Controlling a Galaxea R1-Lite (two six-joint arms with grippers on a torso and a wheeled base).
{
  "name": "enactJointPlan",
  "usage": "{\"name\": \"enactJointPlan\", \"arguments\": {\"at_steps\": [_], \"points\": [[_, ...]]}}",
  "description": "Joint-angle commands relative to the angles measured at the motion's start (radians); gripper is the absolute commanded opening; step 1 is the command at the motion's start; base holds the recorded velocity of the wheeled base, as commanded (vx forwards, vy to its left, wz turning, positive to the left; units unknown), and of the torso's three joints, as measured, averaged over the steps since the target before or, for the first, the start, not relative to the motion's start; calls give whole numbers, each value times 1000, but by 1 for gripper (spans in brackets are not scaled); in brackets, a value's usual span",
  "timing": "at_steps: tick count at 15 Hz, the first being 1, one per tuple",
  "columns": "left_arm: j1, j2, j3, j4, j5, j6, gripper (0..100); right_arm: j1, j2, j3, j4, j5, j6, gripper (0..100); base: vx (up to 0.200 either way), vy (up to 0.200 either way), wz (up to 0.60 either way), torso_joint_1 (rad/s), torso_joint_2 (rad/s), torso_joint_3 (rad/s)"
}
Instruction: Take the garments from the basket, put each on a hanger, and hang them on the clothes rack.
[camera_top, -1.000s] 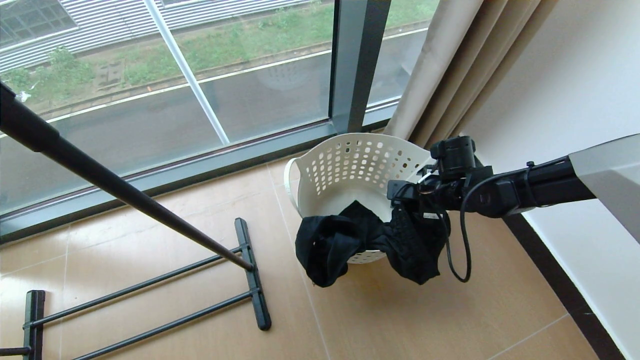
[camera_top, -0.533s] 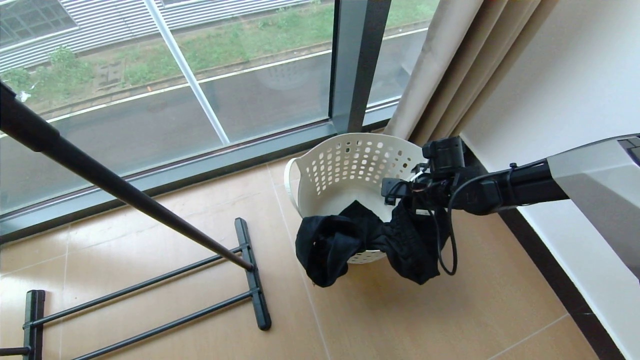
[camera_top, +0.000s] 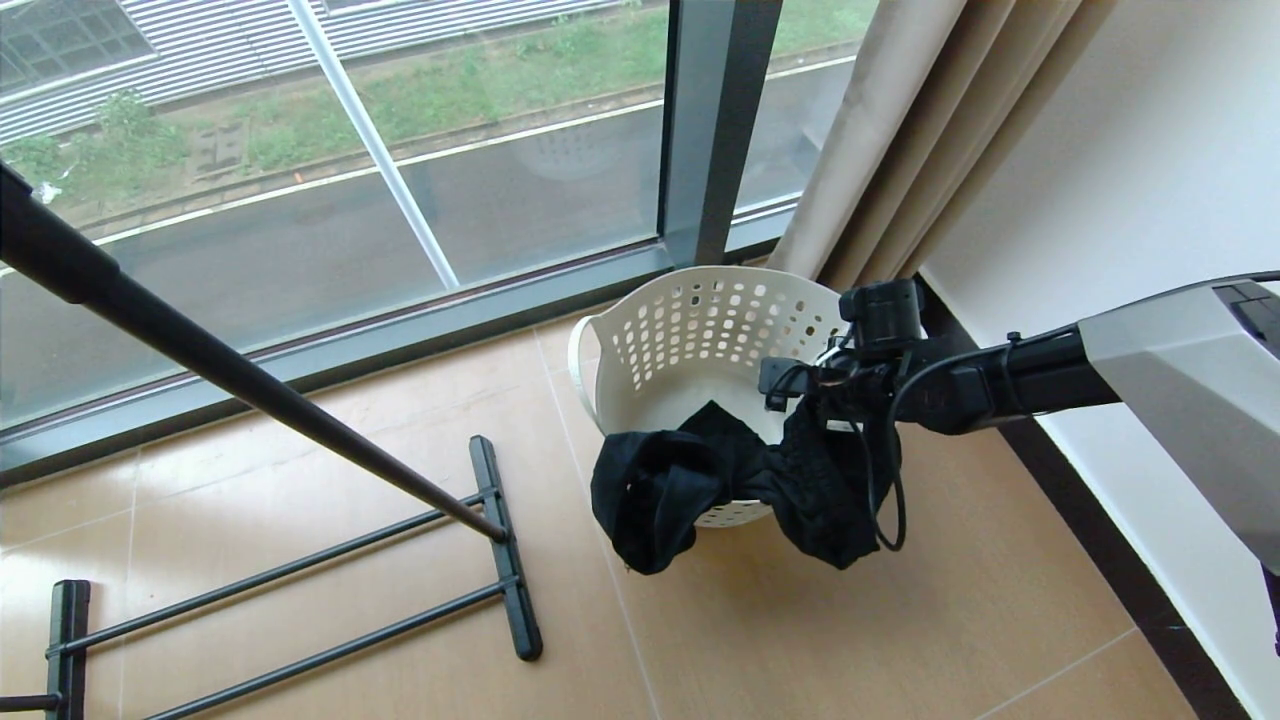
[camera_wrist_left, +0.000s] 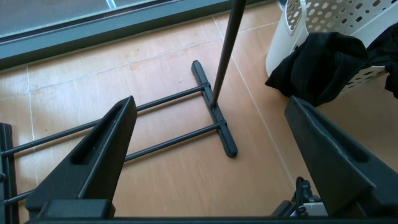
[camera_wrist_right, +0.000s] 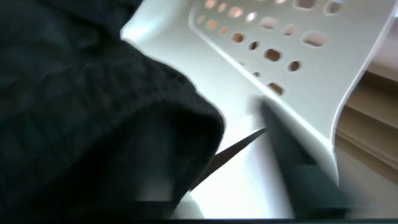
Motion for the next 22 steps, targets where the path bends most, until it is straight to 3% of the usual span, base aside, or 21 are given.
{"name": "enactJointPlan", "arguments": {"at_steps": [1, 7, 11, 13, 17, 21, 22], "points": [[0, 0, 0, 0, 0, 0, 100, 0, 6, 9, -17, 2, 1, 0, 0, 0, 0, 0, 0, 0], [0, 0, 0, 0, 0, 0, 100, 3, -51, 58, -14, 5, 7, 0, 0, 0, 0, 0, 0, 0], [0, 0, 0, 0, 0, 0, 100, 25, -267, 224, -3, 2, 184, 0, 0, 0, 0, 0, 0, 0], [0, 0, 0, 0, 0, 0, 100, 26, -415, 361, -9, 3, 244, 0, 0, 0, 0, 0, 0, 0], [0, 0, 0, 0, 0, 0, 100, 92, -726, 594, -4, 2, 452, 0, 0, 0, 0, 0, 0, 0], [0, 0, 0, 0, 0, 0, 100, 143, -945, 741, -4, 3, 521, 0, 0, 0, 0, 0, 0, 0], [0, 0, 0, 0, 0, 0, 100, 150, -1025, 792, -4, 5, 572, 0, 0, 0, 0, 0, 0, 0]]}}
